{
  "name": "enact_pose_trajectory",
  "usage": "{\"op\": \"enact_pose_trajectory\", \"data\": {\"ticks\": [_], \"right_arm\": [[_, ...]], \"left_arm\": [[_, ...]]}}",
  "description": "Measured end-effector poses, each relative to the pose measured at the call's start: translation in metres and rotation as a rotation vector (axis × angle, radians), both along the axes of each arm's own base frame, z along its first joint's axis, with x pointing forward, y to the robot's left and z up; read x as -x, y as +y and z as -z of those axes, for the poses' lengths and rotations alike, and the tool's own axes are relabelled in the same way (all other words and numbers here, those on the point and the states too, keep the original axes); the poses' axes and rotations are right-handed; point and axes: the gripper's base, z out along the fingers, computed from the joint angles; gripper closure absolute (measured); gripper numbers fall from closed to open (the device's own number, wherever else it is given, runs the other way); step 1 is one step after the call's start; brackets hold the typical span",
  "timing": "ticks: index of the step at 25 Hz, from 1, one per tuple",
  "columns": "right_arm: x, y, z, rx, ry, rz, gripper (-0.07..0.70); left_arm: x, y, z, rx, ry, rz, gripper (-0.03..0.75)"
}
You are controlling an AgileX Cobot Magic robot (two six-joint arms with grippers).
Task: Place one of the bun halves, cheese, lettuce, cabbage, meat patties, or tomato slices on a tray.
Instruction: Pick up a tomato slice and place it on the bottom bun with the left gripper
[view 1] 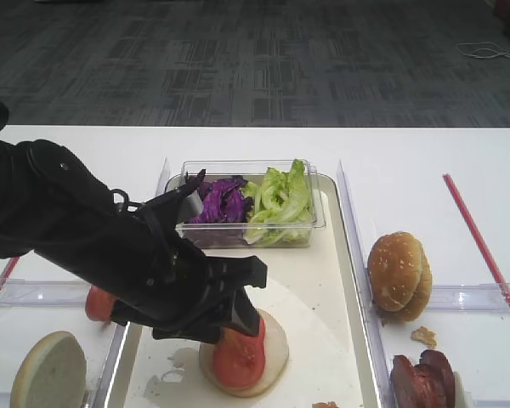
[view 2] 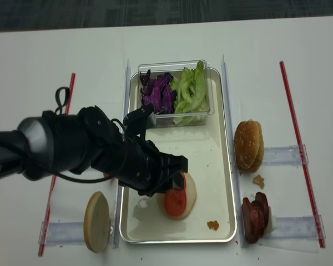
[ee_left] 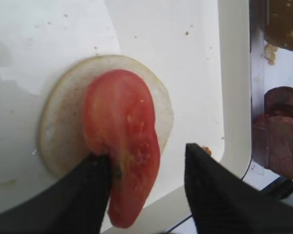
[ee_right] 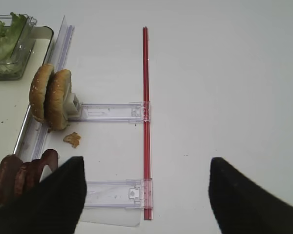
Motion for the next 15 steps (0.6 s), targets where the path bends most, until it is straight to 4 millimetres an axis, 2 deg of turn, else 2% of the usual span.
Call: {"op": "enact_pose_trajectory", "data": {"ticks": [6,15], "right_arm": [[0.0,0.0,0.0,0.0,0.0,0.0,0.069],[0.0,0.0,0.0,0.0,0.0,0.0,0.069]], "left_arm": [[-0.0039,0.0112,0.0012,-0.019,0.022,0.019,0.386],[-0.0038,0.0122,-0.0005,-0.038,0.02,0.066,0.386]]}}
